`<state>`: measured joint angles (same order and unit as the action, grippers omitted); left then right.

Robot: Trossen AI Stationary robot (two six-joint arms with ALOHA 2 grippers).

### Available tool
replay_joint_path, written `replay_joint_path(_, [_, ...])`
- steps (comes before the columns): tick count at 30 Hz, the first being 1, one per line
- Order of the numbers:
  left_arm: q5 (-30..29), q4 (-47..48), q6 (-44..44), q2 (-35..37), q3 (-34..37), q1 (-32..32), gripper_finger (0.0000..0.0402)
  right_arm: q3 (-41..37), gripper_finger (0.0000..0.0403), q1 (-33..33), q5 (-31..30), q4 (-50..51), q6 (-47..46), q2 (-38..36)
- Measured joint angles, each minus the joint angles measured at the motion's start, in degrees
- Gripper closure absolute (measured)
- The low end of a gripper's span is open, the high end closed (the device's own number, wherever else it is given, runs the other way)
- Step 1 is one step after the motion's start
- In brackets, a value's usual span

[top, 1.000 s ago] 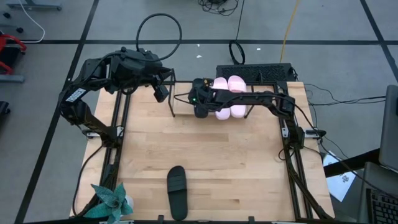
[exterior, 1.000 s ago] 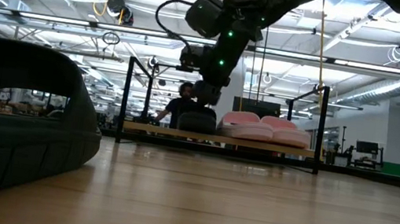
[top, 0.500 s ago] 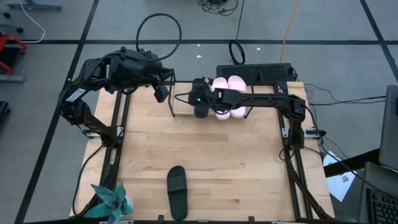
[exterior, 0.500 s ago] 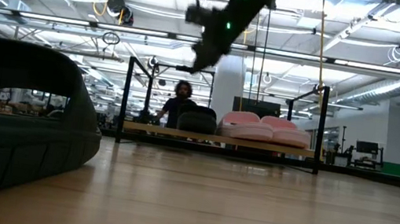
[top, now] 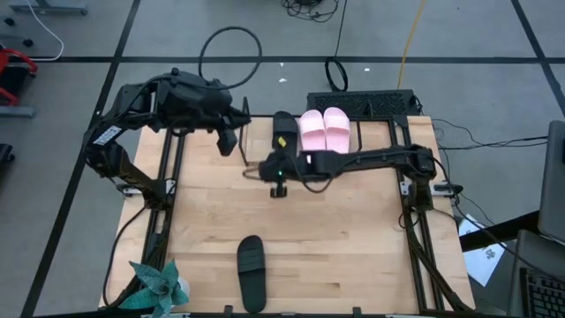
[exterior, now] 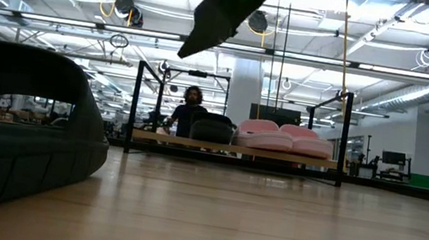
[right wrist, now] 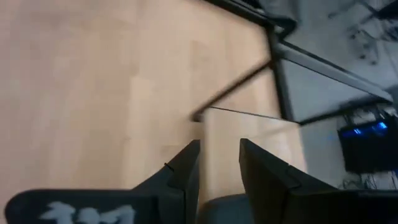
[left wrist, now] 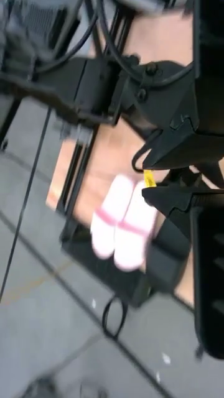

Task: Pick and place slides into the shelf
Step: Put the black slide on the shelf

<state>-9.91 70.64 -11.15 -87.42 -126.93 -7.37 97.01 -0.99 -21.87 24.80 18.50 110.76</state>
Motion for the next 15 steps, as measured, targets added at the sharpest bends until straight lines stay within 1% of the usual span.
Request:
replay_joint_path(2, [1.97,0.66,-0.96,0.00,0.00,0.86,0.0350,0.00,0.0304,1.92,2.48,1.64,0.44,-0.15])
replay_joint_path(6, [2.23,2.84,-3.60,0.00,0.00,3.05,0.0350,-0.02,0.0305,5.92,9.65,3.71,0.22,-0.15])
replay_joint_path(10, [2.21,6.20,-7.94,0.00,0.00,5.67,0.0350,0.00,0.0305,10.02,9.92,5.38,0.18,-0.15])
replay_joint_path(13, [2.21,9.04,-11.51,0.00,0.00,9.13,0.0350,-0.02,0.0305,12.46,9.61,5.46,-0.59,-0.15])
replay_joint_path(15, [2.21,10.90,-13.78,0.00,0.00,12.02,0.0350,-0.02,0.0305,14.00,7.96,5.59,-2.82,-0.15])
